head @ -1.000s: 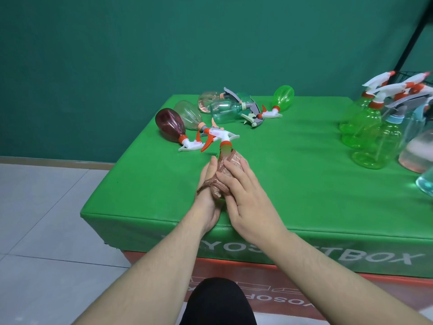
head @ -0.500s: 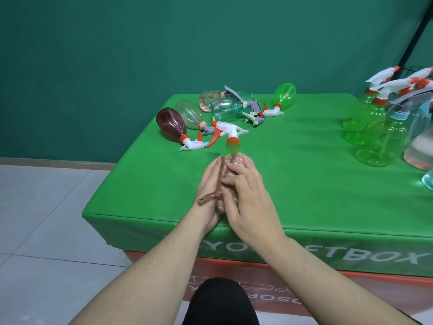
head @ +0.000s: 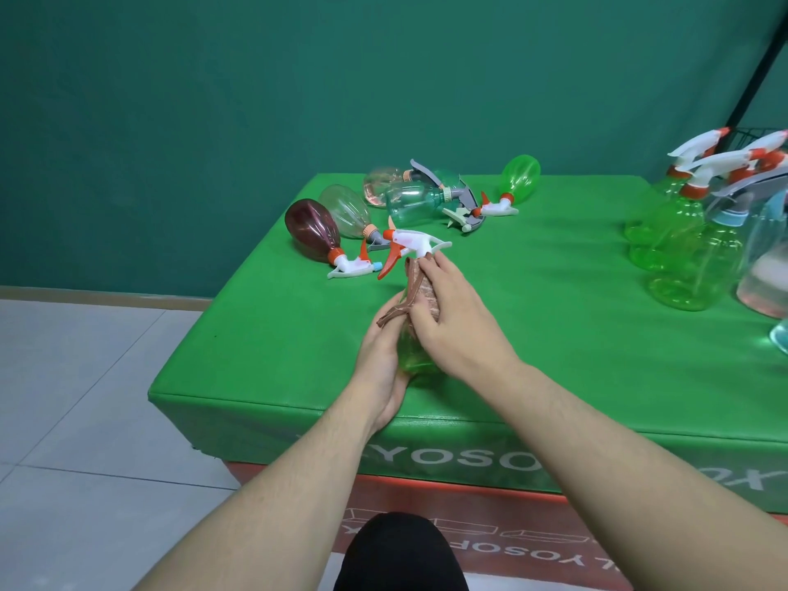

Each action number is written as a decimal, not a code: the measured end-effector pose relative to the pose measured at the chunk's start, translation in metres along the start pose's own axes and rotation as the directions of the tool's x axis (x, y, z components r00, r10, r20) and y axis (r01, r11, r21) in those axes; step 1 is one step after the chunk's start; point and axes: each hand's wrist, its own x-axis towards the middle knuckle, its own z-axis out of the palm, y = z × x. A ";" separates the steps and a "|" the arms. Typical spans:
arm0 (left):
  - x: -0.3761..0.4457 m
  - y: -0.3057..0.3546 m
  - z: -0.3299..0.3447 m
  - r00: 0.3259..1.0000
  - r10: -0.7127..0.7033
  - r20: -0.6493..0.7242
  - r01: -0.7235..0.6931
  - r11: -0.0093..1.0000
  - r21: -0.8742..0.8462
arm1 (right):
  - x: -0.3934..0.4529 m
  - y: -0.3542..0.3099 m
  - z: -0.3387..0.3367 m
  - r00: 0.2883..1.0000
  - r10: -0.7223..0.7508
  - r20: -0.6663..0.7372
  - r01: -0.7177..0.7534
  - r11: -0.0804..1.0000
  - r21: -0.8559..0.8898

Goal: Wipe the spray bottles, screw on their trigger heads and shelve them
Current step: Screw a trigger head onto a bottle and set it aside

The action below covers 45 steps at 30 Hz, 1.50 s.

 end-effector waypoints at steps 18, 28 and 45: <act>-0.010 0.007 0.009 0.998 0.000 -0.069 0.001 1.000 0.012 | -0.038 0.024 0.014 0.968 -0.249 0.026 0.250 0.953 -0.173; -0.013 0.009 0.008 0.997 -0.041 -0.060 0.042 0.999 0.005 | -0.065 0.037 0.017 0.925 -0.377 0.040 0.378 0.912 -0.161; 0.002 -0.004 -0.003 0.999 -0.028 -0.036 0.031 0.995 0.096 | -0.052 0.009 0.014 0.982 -0.169 -0.084 0.167 0.985 -0.038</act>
